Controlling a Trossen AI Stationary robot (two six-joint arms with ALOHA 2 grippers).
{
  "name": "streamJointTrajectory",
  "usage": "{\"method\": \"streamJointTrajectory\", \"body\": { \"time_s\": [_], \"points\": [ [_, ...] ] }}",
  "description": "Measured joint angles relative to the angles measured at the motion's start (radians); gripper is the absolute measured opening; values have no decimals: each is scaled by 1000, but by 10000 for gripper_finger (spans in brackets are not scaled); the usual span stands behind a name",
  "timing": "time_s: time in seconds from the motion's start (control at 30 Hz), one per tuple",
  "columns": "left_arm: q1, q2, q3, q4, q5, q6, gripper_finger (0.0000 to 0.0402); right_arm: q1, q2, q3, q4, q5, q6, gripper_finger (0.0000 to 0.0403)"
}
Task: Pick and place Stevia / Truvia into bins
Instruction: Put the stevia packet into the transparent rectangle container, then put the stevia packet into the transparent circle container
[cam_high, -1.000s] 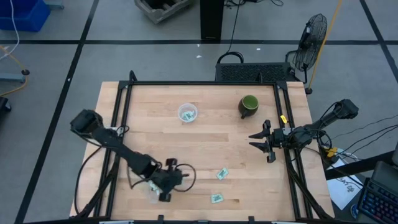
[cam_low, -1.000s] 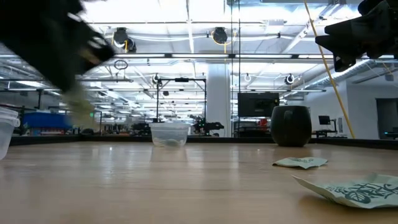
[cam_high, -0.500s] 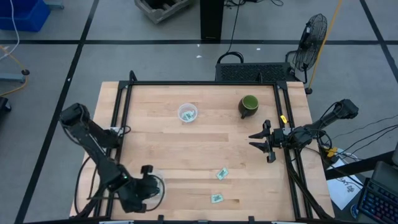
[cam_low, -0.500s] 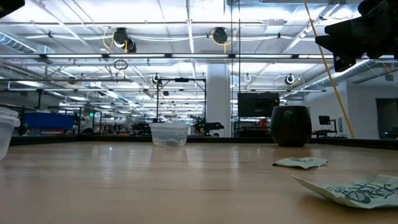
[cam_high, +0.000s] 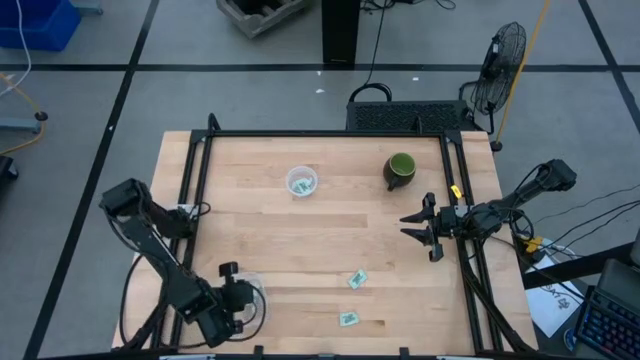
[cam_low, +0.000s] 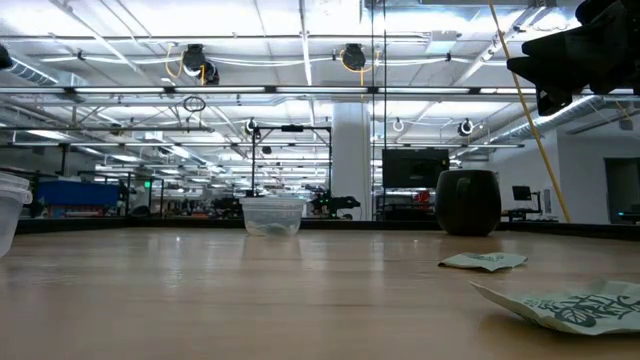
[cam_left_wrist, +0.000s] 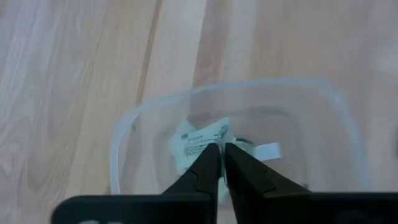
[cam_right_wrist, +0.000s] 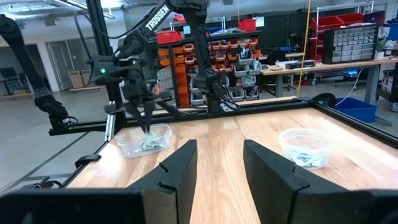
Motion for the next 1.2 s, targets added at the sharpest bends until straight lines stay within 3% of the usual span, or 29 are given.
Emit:
{"method": "streamJointTrajectory", "body": {
  "time_s": [0.4,0.63,0.73,0.93,1.1,1.2],
  "points": [
    [49,16,0,-9,45,-13,169,0,0,0,0,0,0,123],
    [58,-29,0,10,116,-19,195,0,0,0,0,0,0,123],
    [58,-54,0,42,69,32,195,0,0,0,0,0,0,123],
    [85,-73,0,168,-123,203,195,0,0,0,0,0,0,123],
    [147,-73,0,347,-223,418,195,0,0,0,0,0,0,123],
    [167,-73,0,477,-231,612,195,0,0,0,0,0,0,123]
  ]
}}
